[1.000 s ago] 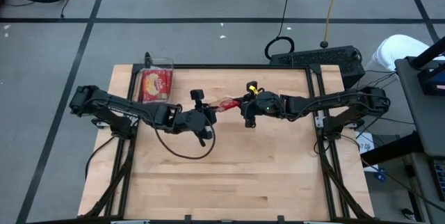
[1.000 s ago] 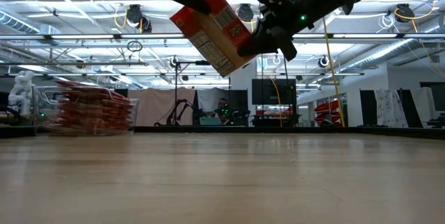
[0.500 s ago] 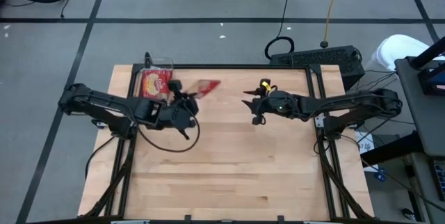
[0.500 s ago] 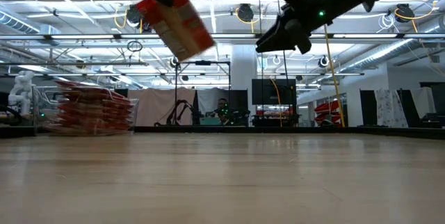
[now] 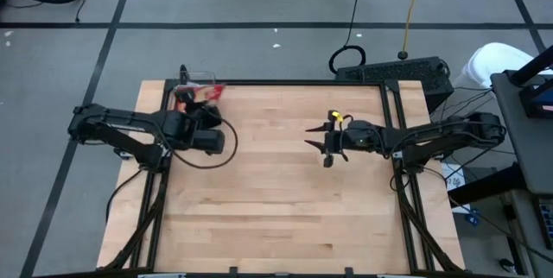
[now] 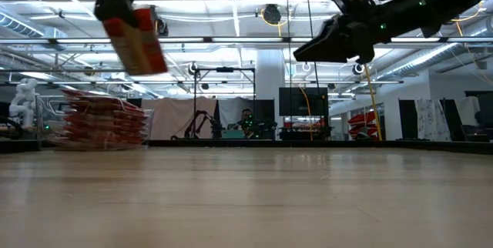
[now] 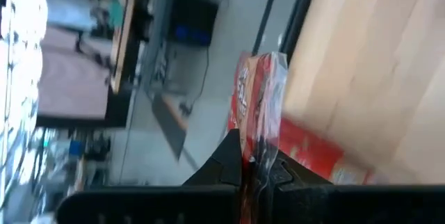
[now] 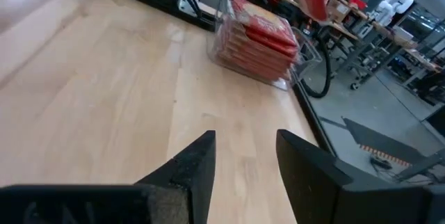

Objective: Sort popcorn bags into baskets
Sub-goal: Put the red popcorn bag into the transparent bin

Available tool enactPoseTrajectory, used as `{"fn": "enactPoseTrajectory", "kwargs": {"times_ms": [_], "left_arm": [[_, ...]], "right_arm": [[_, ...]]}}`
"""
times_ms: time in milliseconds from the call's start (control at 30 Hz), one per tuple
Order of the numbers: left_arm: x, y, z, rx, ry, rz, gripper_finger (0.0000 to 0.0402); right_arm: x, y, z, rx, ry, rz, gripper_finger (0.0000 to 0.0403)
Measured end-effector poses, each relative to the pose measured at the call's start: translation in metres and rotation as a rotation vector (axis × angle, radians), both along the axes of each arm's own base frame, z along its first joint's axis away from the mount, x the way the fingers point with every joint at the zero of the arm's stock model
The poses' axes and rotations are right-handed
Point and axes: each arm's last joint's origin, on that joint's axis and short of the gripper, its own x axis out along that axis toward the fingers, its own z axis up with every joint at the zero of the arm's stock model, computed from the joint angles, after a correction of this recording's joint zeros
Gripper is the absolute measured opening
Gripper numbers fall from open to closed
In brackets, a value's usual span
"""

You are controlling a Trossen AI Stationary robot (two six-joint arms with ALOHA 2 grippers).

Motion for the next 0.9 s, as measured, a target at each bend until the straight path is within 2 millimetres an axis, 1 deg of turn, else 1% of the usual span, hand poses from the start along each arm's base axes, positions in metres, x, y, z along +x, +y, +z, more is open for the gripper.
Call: {"fn": "enactPoseTrajectory", "kwargs": {"times_ms": [167, 233, 367, 467, 567, 733, 900], "left_arm": [[-0.015, 0.008, -0.001, -0.009, 0.048, 0.113, 0.0005], [-0.017, 0.011, -0.005, -0.009, 0.054, 0.145, 0.0004], [-0.021, 0.014, -0.02, -0.022, 0.109, 0.163, 0.001], [-0.024, 0.014, -0.034, -0.016, 0.164, 0.165, 0.0008], [-0.029, 0.014, -0.048, -0.007, 0.184, 0.188, 0.0005], [-0.035, 0.013, -0.067, 0.006, 0.231, 0.194, 0.0012], [-0.033, 0.013, -0.071, -0.005, 0.212, 0.188, 0.0006]], "right_arm": [[-0.001, 0.0, -0.002, 0.041, -0.01, -0.011, 0.0144], [-0.001, 0.0, 0.0, 0.042, -0.024, -0.011, 0.0144], [-0.001, 0.0, 0.0, 0.048, -0.028, -0.013, 0.0144], [-0.001, 0.0, 0.0, 0.061, -0.032, -0.016, 0.0144], [-0.001, 0.0, 0.0, 0.069, -0.034, -0.019, 0.0144], [-0.001, 0.0, 0.0, 0.054, -0.03, -0.014, 0.0144], [-0.001, 0.0, 0.0, 0.051, -0.029, -0.014, 0.0144]]}}
